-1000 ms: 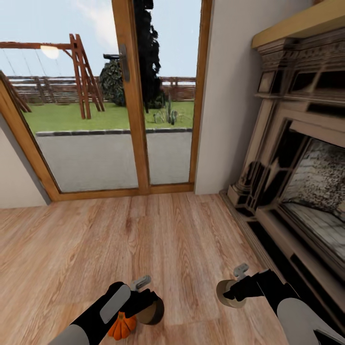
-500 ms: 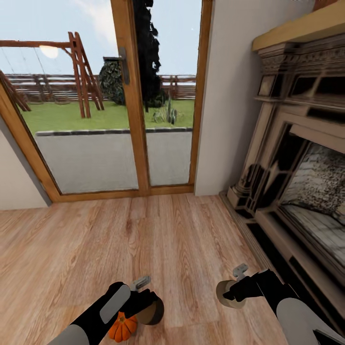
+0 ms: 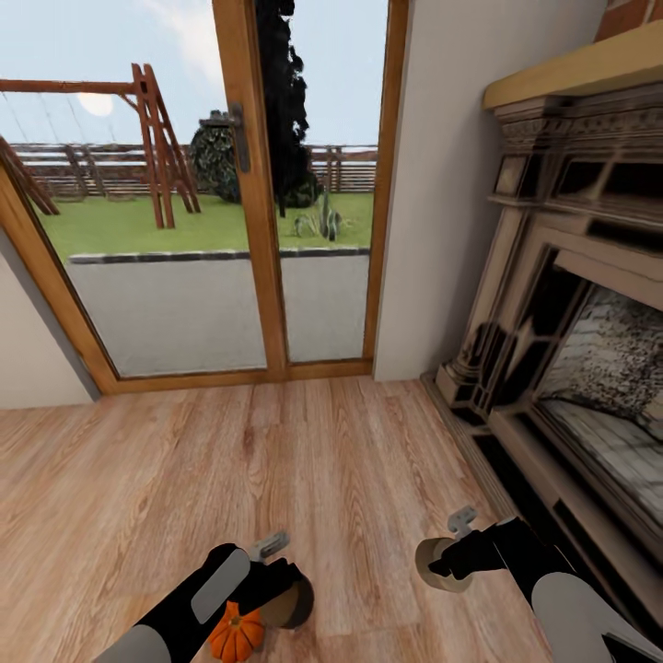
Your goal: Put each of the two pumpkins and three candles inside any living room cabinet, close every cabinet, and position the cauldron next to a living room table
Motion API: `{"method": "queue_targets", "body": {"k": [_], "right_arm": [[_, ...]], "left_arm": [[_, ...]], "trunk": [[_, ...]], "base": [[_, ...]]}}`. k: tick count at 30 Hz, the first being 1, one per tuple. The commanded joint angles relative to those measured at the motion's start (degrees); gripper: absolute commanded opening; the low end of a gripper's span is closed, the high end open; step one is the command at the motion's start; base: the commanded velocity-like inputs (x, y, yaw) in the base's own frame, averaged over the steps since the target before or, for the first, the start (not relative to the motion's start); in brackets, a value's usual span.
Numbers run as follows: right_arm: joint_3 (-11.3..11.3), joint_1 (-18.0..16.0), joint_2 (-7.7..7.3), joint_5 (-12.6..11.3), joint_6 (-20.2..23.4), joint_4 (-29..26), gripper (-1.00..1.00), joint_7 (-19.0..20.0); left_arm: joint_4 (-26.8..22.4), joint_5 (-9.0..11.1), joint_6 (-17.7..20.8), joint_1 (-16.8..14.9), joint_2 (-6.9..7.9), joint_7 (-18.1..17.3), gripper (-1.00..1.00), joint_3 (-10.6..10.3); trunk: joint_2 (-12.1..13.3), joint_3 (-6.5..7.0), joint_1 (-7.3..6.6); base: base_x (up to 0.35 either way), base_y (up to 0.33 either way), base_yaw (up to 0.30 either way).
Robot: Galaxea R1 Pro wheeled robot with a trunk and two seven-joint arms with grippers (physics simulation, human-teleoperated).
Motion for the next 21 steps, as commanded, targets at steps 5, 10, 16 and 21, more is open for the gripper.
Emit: {"method": "queue_targets", "body": {"k": [5, 10, 16, 21], "right_arm": [[-0.5, 0.1, -0.34, 0.2, 0.3, 0.1, -1.00, 0.1], [-0.5, 2.4, -0.50, 0.1, 0.4, 0.1, -1.00, -0.3], [-0.5, 4.1, -0.54, 0.0, 0.6, 1.5, -1.00, -0.8], [-0.6, 5.6, -1.47, 0.0, 0.3, 4.3, -1.00, -2.6]], "left_arm": [[3.6, 0.6, -0.8, 0.0, 0.04, -2.3, -1.00, -0.3], [5.5, 0.6, -2.2, 0.0, 0.22, -2.8, -1.00, -0.3], [5.7, 0.6, -2.4, 1.3, 0.21, -3.0, -1.00, -0.3], [6.1, 0.5, -5.2, 4.0, 0.21, -3.2, -1.00, -0.3]], "trunk": [[2.0, 0.85, -1.11], [4.0, 1.75, -2.21], [6.4, 2.83, -3.53], [8.4, 3.72, -4.63]], "base": [[0.000, 0.000, 0.159], [0.000, 0.000, 0.283], [0.000, 0.000, 0.296], [0.000, 0.000, 0.299]]}}
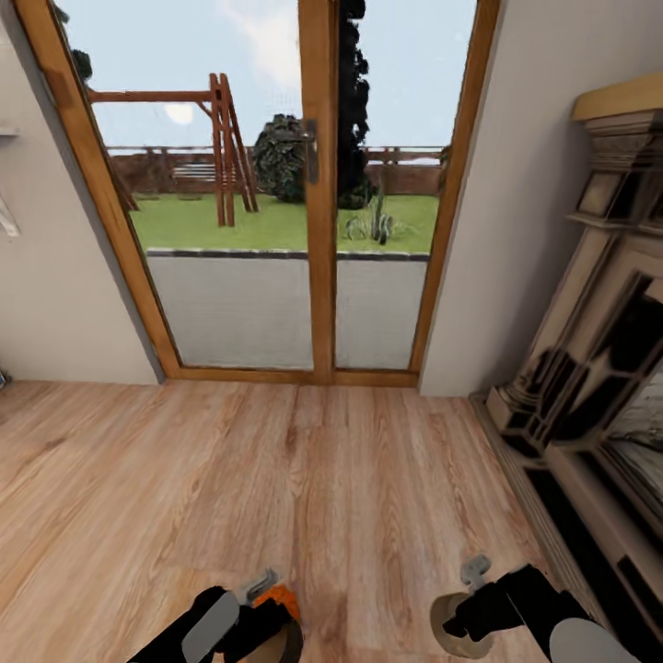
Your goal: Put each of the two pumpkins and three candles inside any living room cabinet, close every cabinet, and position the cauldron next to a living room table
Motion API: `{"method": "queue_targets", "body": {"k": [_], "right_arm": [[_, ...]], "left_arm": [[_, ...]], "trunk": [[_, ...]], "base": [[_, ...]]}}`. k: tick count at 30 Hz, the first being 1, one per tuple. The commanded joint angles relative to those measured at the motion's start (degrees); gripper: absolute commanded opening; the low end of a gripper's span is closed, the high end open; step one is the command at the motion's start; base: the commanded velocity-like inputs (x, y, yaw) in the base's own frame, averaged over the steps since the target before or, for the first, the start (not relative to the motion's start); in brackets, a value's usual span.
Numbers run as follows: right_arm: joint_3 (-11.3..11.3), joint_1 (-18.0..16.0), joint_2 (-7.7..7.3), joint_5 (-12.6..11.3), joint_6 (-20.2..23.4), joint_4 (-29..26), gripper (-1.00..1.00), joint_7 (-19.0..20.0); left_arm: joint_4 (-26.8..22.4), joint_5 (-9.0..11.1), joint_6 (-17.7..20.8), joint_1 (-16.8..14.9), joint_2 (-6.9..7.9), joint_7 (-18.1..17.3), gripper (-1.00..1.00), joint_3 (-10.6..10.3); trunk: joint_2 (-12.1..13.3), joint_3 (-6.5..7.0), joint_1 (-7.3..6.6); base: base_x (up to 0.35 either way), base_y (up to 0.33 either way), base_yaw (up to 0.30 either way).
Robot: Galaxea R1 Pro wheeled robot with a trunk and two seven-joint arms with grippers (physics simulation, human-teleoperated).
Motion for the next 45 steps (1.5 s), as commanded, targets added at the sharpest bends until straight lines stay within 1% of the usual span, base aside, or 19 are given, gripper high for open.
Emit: {"method": "queue_targets", "body": {"k": [1, 3, 4, 6, 7, 9, 11, 16, 17, 19, 20, 23, 25, 26, 28, 37, 42, 43, 45], "right_arm": [[-0.6, 0.7, 0.01, -0.1, 0.2, 0.2, -1.00, -0.7], [-0.5, 2.2, 0.18, -0.1, -0.2, 1.3, -1.00, -3.7], [-0.5, 2.4, 0.21, -0.1, -0.3, 1.5, -1.00, -4.3], [-0.5, 2.9, 0.24, -0.3, -2.3, 3.4, -1.00, -8.3], [-0.5, 2.9, 0.22, -0.3, -2.5, 3.7, -1.00, -8.9], [-0.6, 3.0, 0.06, -0.4, -3.1, 5.5, -1.00, -11.6], [-0.6, 3.3, -0.12, -0.5, -3.3, 7.1, -1.00, -12.9], [-0.7, 4.8, -0.35, -0.5, -3.4, 8.6, -1.00, -14.3], [-0.7, 5.2, -0.36, -0.5, -3.4, 8.6, -1.00, -14.5], [-0.6, 5.9, -0.31, -0.5, -3.5, 8.7, -1.00, -15.2], [-0.6, 6.0, -0.30, -0.5, -3.5, 8.7, -1.00, -15.7], [-0.6, 6.4, -0.29, -0.5, -4.8, 8.7, -1.00, -17.8], [-0.7, 6.9, -0.29, -0.5, -6.5, 8.8, -1.00, -18.5], [-0.6, 7.4, -0.27, -0.5, -8.2, 8.8, -1.00, -18.9], [-0.6, 7.7, -0.18, -0.5, -9.5, 9.1, -1.00, -19.0], [-0.6, 8.0, -0.11, -0.5, -10.3, 10.4, -1.00, -19.2], [-0.6, 8.4, -0.03, -0.4, -10.4, 10.6, -1.00, -19.2], [-0.6, 8.4, -0.06, -0.4, -10.8, 10.6, -1.00, -19.2], [-0.6, 8.4, -0.17, -0.4, -13.2, 10.6, -1.00, -19.2]], "left_arm": [[1.0, 0.8, -2.3, 0.8, 0.06, 0.5, -1.00, -0.4], [4.7, 0.8, -5.6, 1.6, 0.08, 0.1, -1.00, -0.4], [5.1, 0.8, -5.8, 1.6, 0.09, -0.1, -1.00, -0.4], [7.4, 0.8, -6.6, 1.8, 0.13, -2.7, -1.00, -0.4], [7.7, 0.8, -6.7, 1.8, 0.11, -3.1, -1.00, -0.4], [10.0, 0.8, -7.8, 1.9, -0.01, -4.3, -1.00, -0.4], [11.3, 0.8, -8.9, 2.0, -0.07, -5.1, -1.00, -0.4], [12.2, 0.8, -10.0, 2.9, -0.18, -6.0, -1.00, -0.8], [12.3, 0.8, -10.0, 3.1, -0.42, -6.1, -1.00, -0.8], [12.6, 0.7, -10.2, 3.8, -1.55, -6.1, -1.00, -0.8], [12.9, 0.7, -10.2, 3.9, -1.86, -6.1, -1.00, -1.0], [13.4, 0.6, -11.9, 4.1, -2.34, -6.1, -1.00, -2.2], [13.5, 0.6, -13.1, 4.2, -2.38, -6.1, -1.00, -3.1], [13.7, 0.6, -13.7, 4.2, -2.30, -6.1, -1.00, -3.5], [15.0, 0.6, -14.0, 4.2, -2.33, -6.1, -1.00, -3.7], [16.7, 0.7, -14.2, 4.2, -2.40, -6.1, -1.00, -3.8], [19.3, 1.3, -14.5, 4.2, -1.92, -6.1, -1.00, -3.7], [19.8, 1.4, -14.8, 4.2, -1.87, -6.1, -1.00, -3.7], [21.5, 1.4, -16.0, 4.2, -1.82, -6.1, -1.00, -3.6]], "trunk": [[0.4, 0.14, -0.24], [1.2, 0.50, -0.67], [1.6, 0.68, -0.89], [2.4, 1.04, -1.33], [2.8, 1.22, -1.55], [3.6, 1.58, -1.99], [4.4, 1.94, -2.43], [6.4, 2.84, -3.53], [6.8, 3.02, -3.75], [7.6, 3.38, -4.19], [8.0, 3.55, -4.41], [9.2, 4.09, -5.07], [10.0, 4.45, -5.51], [10.4, 4.63, -5.73], [11.2, 4.99, -6.17], [14.8, 6.61, -8.14], [16.8, 7.50, -9.24], [17.2, 7.67, -9.46], [18.0, 7.99, -9.90]], "base": [[0.000, 0.000, 0.300], [0.000, 0.000, 0.300], [0.000, 0.000, 0.300], [0.000, 0.000, 0.300], [0.000, 0.000, 0.300], [0.000, 0.000, 0.300], [0.000, 0.000, 0.300], [0.000, 0.000, 0.300], [0.000, 0.000, 0.300], [0.000, 0.000, 0.300], [0.000, 0.000, 0.300], [0.000, 0.000, 0.300], [0.000, 0.000, 0.300], [0.000, 0.000, 0.300], [0.000, 0.000, 0.300], [0.000, 0.000, 0.300], [0.000, 0.000, 0.300], [0.000, 0.000, 0.300], [0.000, 0.000, 0.300]]}}
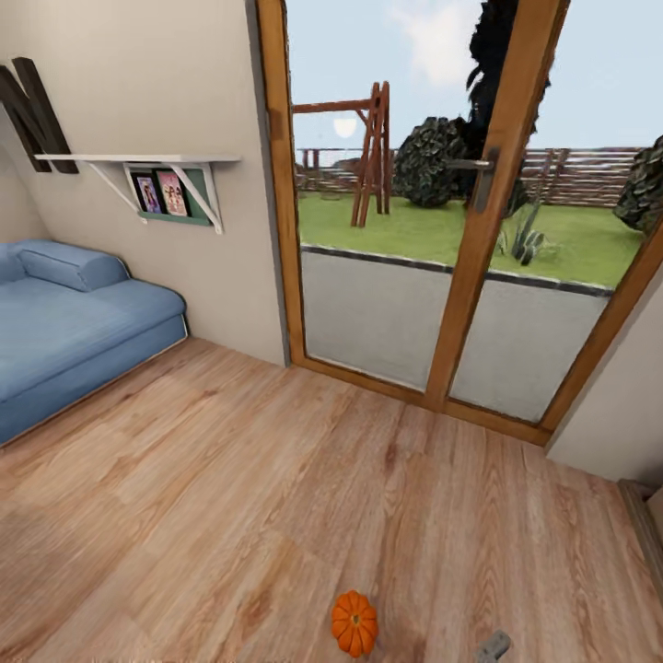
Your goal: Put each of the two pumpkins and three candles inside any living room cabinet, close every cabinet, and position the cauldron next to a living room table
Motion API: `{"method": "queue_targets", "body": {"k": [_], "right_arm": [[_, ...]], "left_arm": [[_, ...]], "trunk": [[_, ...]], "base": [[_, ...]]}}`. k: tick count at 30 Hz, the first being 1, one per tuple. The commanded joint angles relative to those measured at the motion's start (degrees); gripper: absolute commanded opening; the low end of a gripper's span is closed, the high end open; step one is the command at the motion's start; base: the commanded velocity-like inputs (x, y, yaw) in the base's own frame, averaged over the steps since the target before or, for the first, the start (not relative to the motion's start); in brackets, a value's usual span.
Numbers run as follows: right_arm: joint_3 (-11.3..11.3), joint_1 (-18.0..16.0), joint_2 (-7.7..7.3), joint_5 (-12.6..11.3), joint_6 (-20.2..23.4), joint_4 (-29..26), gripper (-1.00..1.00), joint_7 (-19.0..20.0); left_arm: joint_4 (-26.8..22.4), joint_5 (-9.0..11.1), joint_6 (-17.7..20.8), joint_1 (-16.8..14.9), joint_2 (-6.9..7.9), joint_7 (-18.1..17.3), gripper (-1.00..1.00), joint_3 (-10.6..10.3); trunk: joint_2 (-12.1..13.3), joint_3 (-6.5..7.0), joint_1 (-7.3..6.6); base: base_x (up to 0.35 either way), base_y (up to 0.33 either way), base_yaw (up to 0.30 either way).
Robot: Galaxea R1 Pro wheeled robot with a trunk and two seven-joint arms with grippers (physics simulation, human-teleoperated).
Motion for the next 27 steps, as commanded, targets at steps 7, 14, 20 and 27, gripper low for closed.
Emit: {"method": "queue_targets", "body": {"k": [7, 14, 20, 27], "right_arm": [[-0.4, 0.5, 0.02, 0.4, -3.0, 1.6, -1.00, -0.3], [-0.4, 0.7, 0.22, 0.3, -3.3, 2.3, -1.00, -3.7], [-0.4, 0.8, 0.24, 0.3, -3.3, 2.3, -1.00, -3.8], [-0.4, 0.8, 0.24, 0.3, -3.3, 2.3, -1.00, -3.8]], "left_arm": [[2.0, 0.5, -1.4, 0.0, -0.03, 0.4, -1.00, -0.2], [4.7, 0.4, -4.3, 0.1, -0.36, 0.3, -1.00, -0.2], [4.9, 0.3, -4.5, 0.6, -0.25, -4.6, -1.00, -0.2], [6.5, 0.3, -4.5, 0.7, 0.03, -8.8, -1.00, -0.2]], "trunk": [[2.8, 1.03, -1.55], [5.6, 2.09, -3.09], [8.0, 2.99, -4.41], [10.8, 4.04, -5.94]], "base": [[0.000, 0.000, 0.300], [0.000, 0.000, 0.300], [0.000, 0.000, 0.300], [0.000, 0.000, 0.300]]}}
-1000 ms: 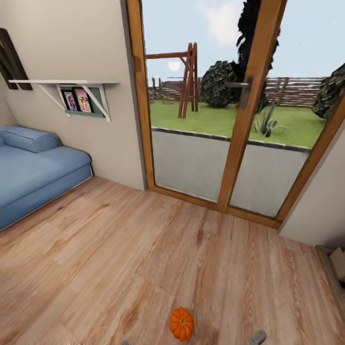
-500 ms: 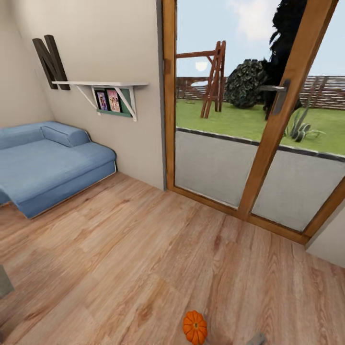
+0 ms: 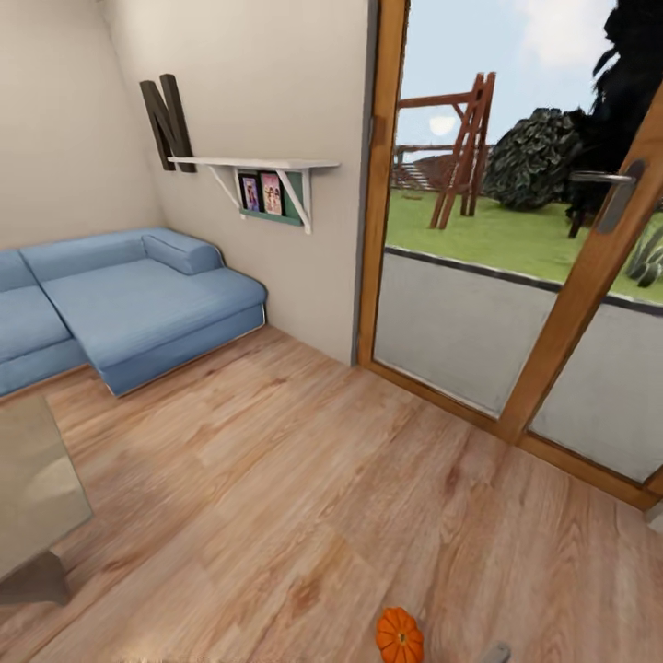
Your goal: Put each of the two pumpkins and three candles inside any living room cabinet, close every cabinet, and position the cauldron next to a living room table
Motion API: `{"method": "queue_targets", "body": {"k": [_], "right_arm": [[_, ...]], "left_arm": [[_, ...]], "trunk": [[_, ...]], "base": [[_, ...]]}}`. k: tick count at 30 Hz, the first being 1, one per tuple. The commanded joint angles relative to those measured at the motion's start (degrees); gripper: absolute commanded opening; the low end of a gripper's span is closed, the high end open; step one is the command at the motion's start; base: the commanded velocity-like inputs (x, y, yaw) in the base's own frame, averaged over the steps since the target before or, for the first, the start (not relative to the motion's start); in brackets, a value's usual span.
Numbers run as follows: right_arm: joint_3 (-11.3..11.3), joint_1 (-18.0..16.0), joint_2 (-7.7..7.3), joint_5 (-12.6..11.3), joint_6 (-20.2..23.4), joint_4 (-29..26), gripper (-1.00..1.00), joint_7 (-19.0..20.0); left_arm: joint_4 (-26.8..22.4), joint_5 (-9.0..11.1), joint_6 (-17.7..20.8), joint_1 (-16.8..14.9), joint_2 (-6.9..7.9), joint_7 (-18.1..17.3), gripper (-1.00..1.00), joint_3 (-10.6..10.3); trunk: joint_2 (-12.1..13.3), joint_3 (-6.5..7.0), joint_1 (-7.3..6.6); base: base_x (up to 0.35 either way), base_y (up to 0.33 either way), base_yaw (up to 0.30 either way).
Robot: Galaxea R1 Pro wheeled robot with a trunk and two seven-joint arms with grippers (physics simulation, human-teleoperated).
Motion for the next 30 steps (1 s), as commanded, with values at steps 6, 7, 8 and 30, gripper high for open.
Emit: {"method": "queue_targets", "body": {"k": [6, 7, 8, 30], "right_arm": [[-0.5, 0.0, 0.00, 0.3, 0.1, 1.4, -1.00, -0.5], [-0.5, 0.1, 0.00, 0.3, 0.1, 1.5, -1.00, -1.1], [-0.5, 0.1, 0.00, 0.3, 0.1, 1.5, -1.00, -2.0], [-0.5, 0.0, 0.00, 1.1, 0.0, 3.5, -1.00, -5.9]], "left_arm": [[0.2, 0.6, 0.1, 0.0, 0.19, 0.2, -1.00, -0.5], [0.2, 0.7, 0.1, 0.0, 0.19, 0.2, -1.00, -0.5], [0.2, 0.7, 0.1, 0.0, 0.18, 0.2, -1.00, -0.5], [2.6, 1.5, 0.2, 0.1, 1.21, 0.4, -1.00, 0.2]], "trunk": [[2.0, 0.68, -1.11], [2.0, 0.65, -1.11], [2.0, 0.62, -1.11], [2.0, -0.03, -1.11]], "base": [[0.000, 0.000, 0.300], [0.000, 0.000, 0.300], [0.000, 0.000, 0.300], [0.000, 0.000, 0.300]]}}
